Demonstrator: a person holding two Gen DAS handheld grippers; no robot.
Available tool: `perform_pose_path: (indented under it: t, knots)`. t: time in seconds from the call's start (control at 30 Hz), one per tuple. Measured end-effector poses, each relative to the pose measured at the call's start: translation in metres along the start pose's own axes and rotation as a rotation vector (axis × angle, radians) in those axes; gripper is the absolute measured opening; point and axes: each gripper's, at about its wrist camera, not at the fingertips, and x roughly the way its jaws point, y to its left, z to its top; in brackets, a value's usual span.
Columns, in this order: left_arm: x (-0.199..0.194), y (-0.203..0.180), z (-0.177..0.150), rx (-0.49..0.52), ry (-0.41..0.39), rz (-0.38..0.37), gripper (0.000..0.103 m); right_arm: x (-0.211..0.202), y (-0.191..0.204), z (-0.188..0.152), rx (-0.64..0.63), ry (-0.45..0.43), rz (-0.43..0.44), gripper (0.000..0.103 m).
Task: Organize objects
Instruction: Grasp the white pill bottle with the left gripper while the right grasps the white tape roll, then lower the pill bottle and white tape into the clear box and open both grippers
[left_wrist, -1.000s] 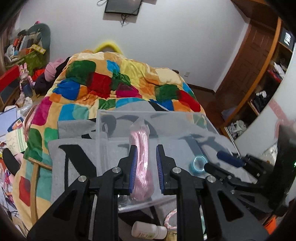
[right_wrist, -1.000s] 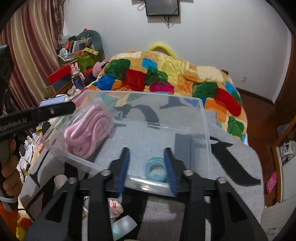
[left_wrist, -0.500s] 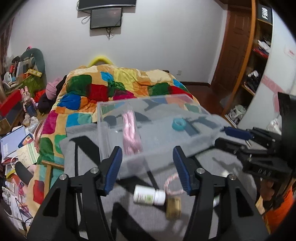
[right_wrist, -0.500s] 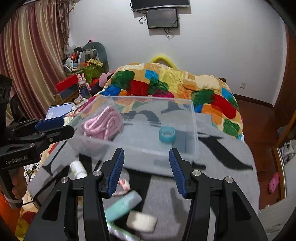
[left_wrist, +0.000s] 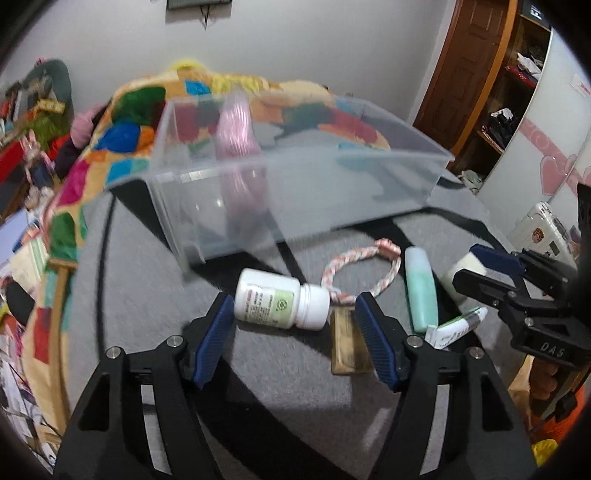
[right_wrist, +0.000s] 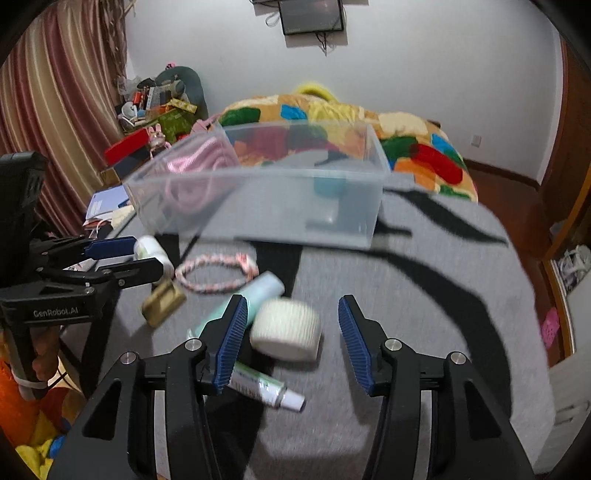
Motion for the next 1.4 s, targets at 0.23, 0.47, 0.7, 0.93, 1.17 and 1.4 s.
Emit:
perform_pose_path:
  t: [0.23,0.47,0.7,0.93,1.17,1.4]
  knots:
    - [0.001,0.000,-0.001,-0.024,-0.013,0.017,0.066,0.009,-0.004,-0.011,0.053,0.011,0.031,0.045]
    - [-0.004,0.000,-0.004,-0.022,-0.047,0.025,0.052,-0.004,0.002,-0.010,0.042,-0.034,0.037,0.037]
    - [-0.030,-0.006,0.003,-0.009,-0.120,0.028,0.052,-0.018,0.005,0.001,0.029,-0.086,0.027,0.037]
    - [-0.052,-0.011,0.023,-0.015,-0.192,0.021,0.052,-0.026,0.008,0.030,0.017,-0.143,0.024,0.037]
    - [-0.061,-0.016,0.050,-0.014,-0.250,0.028,0.052,-0.029,0.021,0.063,-0.029,-0.204,0.014,0.037]
    - [-0.049,-0.019,0.078,-0.025,-0.247,0.024,0.052,-0.004,0.016,0.093,-0.035,-0.180,-0.035,0.037]
